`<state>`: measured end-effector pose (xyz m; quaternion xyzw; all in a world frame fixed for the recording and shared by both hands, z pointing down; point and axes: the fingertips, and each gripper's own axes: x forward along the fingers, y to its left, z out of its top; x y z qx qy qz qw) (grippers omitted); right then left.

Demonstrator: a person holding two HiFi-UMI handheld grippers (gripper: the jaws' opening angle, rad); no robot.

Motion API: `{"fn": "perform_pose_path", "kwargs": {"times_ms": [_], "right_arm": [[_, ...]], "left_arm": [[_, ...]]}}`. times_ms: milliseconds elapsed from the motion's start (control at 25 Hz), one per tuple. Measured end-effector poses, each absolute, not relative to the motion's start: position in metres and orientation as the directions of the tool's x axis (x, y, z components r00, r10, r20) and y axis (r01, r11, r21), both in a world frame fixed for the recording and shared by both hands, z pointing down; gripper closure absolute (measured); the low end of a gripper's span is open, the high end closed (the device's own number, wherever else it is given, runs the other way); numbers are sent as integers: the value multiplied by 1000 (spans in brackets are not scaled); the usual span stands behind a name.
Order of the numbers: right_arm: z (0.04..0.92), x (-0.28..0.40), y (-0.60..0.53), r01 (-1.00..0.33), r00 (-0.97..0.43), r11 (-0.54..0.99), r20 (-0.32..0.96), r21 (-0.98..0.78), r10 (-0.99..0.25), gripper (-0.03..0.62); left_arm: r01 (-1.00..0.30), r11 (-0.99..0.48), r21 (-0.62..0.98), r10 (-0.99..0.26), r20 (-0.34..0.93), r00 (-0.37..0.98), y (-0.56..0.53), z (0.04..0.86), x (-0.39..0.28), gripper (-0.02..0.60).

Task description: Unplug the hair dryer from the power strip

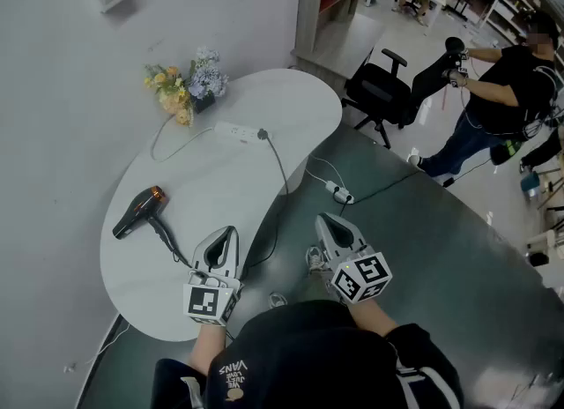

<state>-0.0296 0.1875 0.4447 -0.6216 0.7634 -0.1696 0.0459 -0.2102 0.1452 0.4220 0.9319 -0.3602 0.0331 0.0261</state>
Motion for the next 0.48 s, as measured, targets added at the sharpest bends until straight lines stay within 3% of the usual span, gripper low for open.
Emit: {"fn": "perform_pose_path", "kwargs": {"times_ms": [480], "right_arm": [[453,-20,157,-920,-268,206,152,-333,-951,548]], "left_arm": [[-679,-733,40,-674,90,733,124,429,-193,561]]}}
